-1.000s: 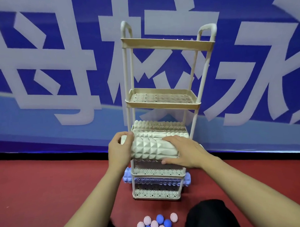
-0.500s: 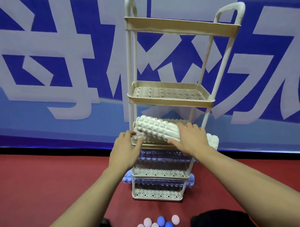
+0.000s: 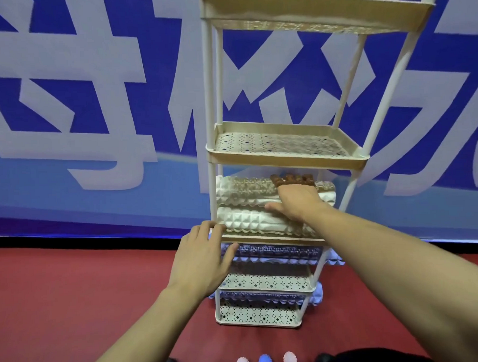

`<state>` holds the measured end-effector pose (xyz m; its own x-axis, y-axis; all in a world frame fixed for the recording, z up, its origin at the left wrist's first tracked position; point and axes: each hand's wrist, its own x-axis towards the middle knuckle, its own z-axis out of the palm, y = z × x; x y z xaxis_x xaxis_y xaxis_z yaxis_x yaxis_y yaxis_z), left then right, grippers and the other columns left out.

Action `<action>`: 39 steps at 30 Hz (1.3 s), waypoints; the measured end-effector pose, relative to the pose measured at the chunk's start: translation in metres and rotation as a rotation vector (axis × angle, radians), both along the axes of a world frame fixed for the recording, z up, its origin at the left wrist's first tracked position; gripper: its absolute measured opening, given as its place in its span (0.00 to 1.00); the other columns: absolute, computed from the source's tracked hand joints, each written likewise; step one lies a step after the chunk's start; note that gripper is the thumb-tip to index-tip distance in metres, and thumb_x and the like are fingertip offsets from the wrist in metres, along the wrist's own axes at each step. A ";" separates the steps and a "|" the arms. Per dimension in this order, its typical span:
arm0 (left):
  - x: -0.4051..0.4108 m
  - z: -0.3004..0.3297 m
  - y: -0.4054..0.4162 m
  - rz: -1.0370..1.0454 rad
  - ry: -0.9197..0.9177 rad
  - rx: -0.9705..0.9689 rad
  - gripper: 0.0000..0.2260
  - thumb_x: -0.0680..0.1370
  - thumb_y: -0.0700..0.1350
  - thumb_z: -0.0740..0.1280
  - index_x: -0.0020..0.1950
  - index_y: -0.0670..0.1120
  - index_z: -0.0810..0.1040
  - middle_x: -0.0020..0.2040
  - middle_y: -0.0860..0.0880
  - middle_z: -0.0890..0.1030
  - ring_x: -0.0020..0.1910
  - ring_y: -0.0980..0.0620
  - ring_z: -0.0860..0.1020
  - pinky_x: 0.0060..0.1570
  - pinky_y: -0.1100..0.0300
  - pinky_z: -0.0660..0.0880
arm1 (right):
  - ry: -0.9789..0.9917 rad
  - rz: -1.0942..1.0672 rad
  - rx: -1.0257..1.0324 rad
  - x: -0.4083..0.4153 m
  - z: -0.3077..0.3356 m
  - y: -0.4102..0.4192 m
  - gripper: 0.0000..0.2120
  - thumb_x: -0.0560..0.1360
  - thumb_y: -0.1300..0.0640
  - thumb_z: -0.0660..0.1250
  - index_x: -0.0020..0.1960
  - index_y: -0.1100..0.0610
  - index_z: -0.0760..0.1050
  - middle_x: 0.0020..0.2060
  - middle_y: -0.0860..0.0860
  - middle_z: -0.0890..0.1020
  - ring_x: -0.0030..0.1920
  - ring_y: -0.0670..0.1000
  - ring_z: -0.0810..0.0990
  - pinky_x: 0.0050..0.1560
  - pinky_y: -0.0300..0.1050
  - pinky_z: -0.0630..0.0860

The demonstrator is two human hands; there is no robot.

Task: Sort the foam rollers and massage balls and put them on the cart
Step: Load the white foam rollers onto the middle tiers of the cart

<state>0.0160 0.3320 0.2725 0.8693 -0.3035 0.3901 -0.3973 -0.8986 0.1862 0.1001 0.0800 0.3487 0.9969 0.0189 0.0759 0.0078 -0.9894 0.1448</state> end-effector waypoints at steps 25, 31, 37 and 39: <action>-0.040 -0.004 -0.047 -0.047 0.083 -0.009 0.22 0.82 0.62 0.57 0.69 0.50 0.72 0.64 0.51 0.74 0.62 0.47 0.74 0.59 0.53 0.72 | -0.164 0.190 0.369 -0.096 -0.046 -0.032 0.24 0.83 0.44 0.58 0.77 0.50 0.64 0.76 0.49 0.66 0.75 0.52 0.64 0.74 0.48 0.59; -0.076 0.006 -0.117 -0.161 0.105 -0.079 0.22 0.82 0.61 0.58 0.70 0.49 0.71 0.63 0.49 0.74 0.62 0.46 0.73 0.59 0.51 0.71 | -0.116 -0.027 0.469 -0.184 -0.089 -0.093 0.23 0.82 0.43 0.60 0.74 0.48 0.68 0.71 0.45 0.72 0.70 0.51 0.71 0.69 0.50 0.68; -0.119 0.000 -0.207 -0.350 0.145 -0.088 0.22 0.81 0.62 0.58 0.67 0.49 0.73 0.61 0.49 0.74 0.58 0.45 0.74 0.57 0.50 0.72 | -0.016 -0.277 0.472 -0.271 -0.140 -0.168 0.24 0.82 0.40 0.56 0.76 0.46 0.64 0.73 0.44 0.69 0.70 0.51 0.70 0.70 0.51 0.67; -0.133 -0.007 -0.241 -0.415 0.187 -0.101 0.22 0.81 0.61 0.59 0.68 0.49 0.73 0.63 0.49 0.74 0.60 0.45 0.74 0.60 0.50 0.72 | 0.025 -0.357 0.510 -0.298 -0.160 -0.193 0.25 0.82 0.39 0.56 0.76 0.46 0.64 0.73 0.44 0.69 0.70 0.50 0.71 0.70 0.51 0.67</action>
<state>-0.1166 0.0912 0.2658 0.7405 -0.6092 0.2838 -0.6708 -0.6442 0.3674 -0.1979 -0.1127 0.1890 0.9366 -0.3486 -0.0358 -0.3391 -0.8759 -0.3431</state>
